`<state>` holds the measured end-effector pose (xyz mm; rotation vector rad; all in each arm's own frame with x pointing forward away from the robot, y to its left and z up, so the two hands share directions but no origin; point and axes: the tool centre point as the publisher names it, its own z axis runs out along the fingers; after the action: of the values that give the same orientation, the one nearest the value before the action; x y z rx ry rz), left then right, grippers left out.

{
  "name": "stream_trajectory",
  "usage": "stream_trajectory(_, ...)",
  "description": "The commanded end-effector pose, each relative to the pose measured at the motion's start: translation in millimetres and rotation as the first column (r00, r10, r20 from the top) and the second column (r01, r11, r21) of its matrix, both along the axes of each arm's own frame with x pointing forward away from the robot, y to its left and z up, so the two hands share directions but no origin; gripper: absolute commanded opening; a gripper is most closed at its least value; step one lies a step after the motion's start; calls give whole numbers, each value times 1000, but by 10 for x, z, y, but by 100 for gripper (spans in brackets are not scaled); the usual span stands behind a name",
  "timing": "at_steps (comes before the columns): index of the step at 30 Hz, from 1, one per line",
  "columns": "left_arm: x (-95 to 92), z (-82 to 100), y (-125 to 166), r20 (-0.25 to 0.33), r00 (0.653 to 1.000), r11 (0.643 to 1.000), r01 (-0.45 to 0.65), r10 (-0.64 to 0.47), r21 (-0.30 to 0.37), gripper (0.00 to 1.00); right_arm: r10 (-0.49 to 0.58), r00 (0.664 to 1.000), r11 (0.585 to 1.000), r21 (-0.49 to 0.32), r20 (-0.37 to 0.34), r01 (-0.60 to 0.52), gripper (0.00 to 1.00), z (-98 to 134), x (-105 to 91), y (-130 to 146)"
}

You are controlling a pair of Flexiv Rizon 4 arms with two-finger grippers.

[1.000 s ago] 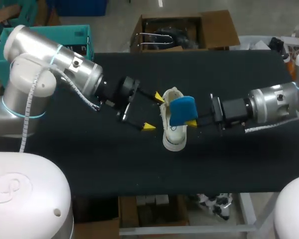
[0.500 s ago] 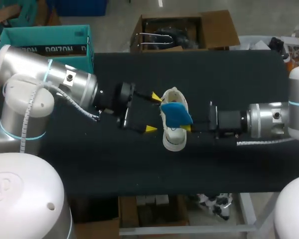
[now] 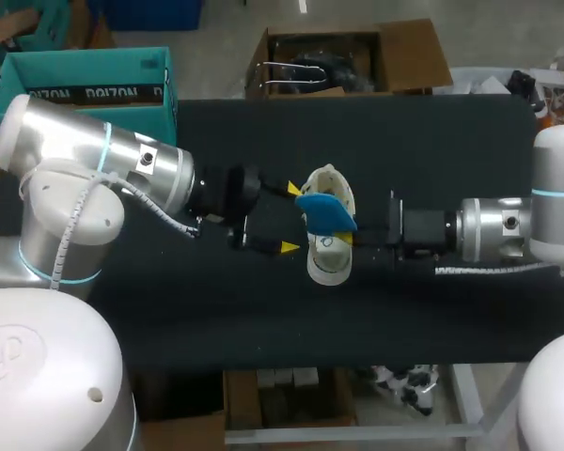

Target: Open the shoe tongue, take the insole out of the shoe, put the insole back into the shoe, and pack the shoe into the shoebox

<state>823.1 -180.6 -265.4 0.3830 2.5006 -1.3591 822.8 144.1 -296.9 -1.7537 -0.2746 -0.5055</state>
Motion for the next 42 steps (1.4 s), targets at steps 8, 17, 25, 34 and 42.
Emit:
stream_trajectory(8,352,-308,-44,-57,995,996,87,-88,-16,52,21,1000,997,79,20,-22,0,-202,119,15)
stream_trajectory(17,383,-407,-151,-75,985,986,153,-158,-67,64,5,1000,997,80,21,-7,0,-190,187,46)
stream_trajectory(25,429,-446,-300,-66,981,981,179,-184,-68,30,-5,1000,997,78,24,3,0,-172,213,61)
stream_trajectory(34,468,-525,-394,-69,978,980,192,-196,-61,15,-18,999,997,80,31,16,0,-150,194,65)
stream_trajectory(42,484,-525,-455,-12,978,977,210,-210,-48,0,-33,998,998,62,44,31,18,-114,145,61)
